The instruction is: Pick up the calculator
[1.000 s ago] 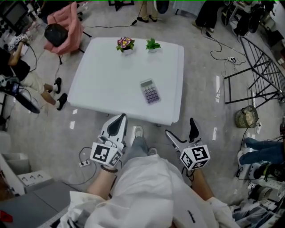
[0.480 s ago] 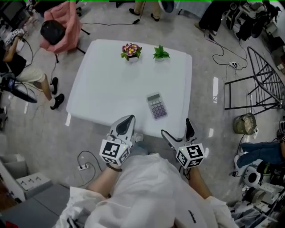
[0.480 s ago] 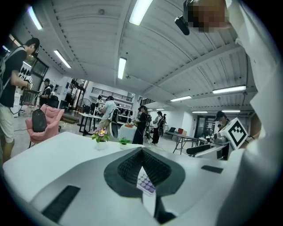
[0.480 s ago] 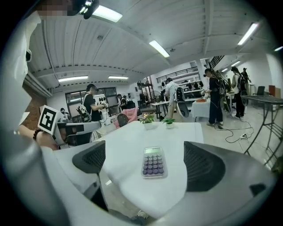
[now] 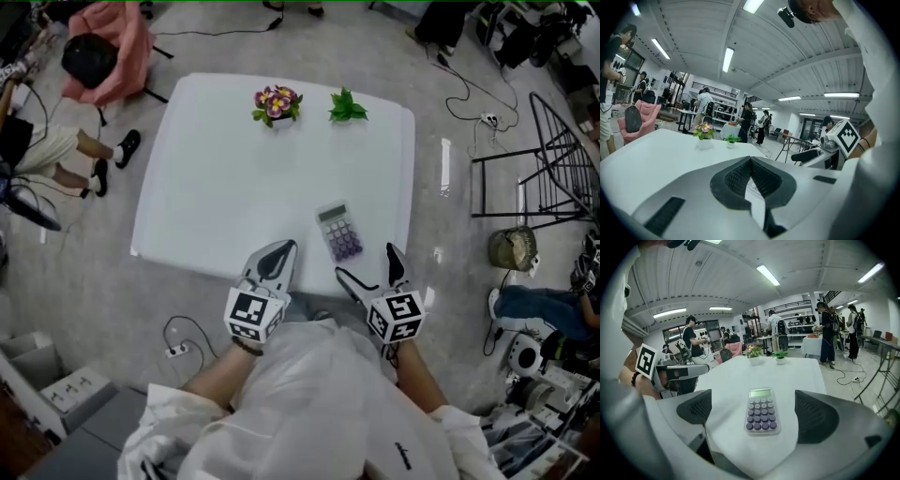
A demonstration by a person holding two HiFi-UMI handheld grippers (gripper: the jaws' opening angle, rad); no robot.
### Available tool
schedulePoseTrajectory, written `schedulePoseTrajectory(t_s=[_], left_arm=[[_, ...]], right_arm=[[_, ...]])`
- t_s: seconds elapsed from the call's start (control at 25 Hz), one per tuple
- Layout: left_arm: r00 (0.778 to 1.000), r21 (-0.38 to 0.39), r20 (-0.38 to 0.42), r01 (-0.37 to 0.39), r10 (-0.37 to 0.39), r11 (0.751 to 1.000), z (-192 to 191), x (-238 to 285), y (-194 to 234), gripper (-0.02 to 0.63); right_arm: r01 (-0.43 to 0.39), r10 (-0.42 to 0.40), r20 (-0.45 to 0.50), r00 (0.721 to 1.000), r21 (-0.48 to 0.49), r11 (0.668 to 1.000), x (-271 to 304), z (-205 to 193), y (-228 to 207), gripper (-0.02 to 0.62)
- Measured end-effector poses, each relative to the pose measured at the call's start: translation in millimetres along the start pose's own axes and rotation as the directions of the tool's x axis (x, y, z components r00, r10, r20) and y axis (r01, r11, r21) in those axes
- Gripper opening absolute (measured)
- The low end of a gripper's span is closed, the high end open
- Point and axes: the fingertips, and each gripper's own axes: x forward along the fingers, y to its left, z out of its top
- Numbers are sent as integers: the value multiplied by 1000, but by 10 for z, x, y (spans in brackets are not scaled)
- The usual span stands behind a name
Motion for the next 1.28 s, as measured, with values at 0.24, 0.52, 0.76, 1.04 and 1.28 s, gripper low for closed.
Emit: schedulePoseTrajectory(t_s=[0.24,0.52,0.76,1.04,1.28], left_arm=[[996,-14,-81,36,-37,999,-222,251,87,16],[993,-30,-116,25,-28,999,-380,432,154,16],[993,-58,-118,1,-7,998,-426,505,178,15],[991,-94,-130,-25,13,995,-539,520,249,15],[991,-120,-132,-46,30,992,-585,504,300,16]], right_arm=[[-4,2,-111,994,-22,1000,428,-200,-16,541],[-20,8,-213,977,-55,998,781,-451,-86,542],[-18,-4,-288,958,-72,997,967,-617,-212,542],[-63,33,-369,929,-70,996,1232,-771,-213,543],[-62,11,-426,905,-106,992,1315,-905,-195,546]])
